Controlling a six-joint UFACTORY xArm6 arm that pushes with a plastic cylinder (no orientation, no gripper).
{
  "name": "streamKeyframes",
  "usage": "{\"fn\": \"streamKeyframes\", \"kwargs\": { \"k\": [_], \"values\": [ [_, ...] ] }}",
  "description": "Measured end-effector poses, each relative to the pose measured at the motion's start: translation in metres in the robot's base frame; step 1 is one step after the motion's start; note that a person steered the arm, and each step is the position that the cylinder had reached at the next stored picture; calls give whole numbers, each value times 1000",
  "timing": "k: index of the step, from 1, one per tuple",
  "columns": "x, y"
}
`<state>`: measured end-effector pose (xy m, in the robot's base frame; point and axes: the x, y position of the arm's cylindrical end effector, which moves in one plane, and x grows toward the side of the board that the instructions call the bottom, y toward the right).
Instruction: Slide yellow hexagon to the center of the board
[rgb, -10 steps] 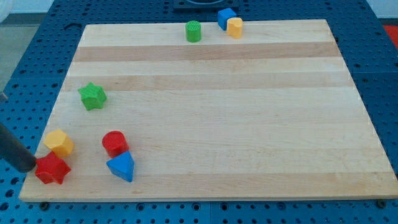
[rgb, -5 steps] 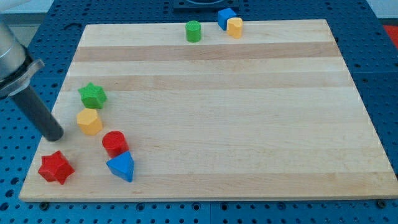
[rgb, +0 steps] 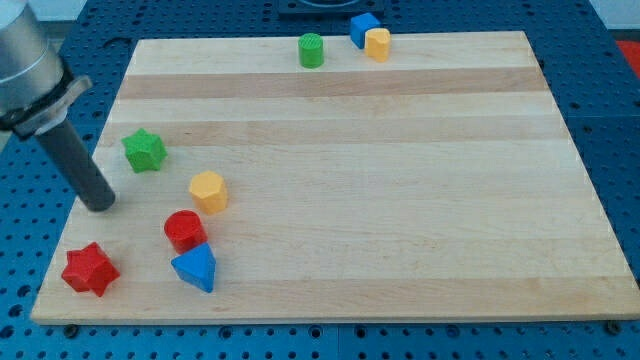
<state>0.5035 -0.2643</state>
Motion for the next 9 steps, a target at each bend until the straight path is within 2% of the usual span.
{"fn": "streamKeyframes", "kwargs": {
  "k": [1, 2, 3, 4, 5, 6, 7, 9],
  "values": [
    [-6, 49],
    [-46, 121],
    [-65, 190],
    [-66, 176],
    [-63, 104],
    [-27, 60],
    [2, 66],
    [-31, 189]
  ]
}}
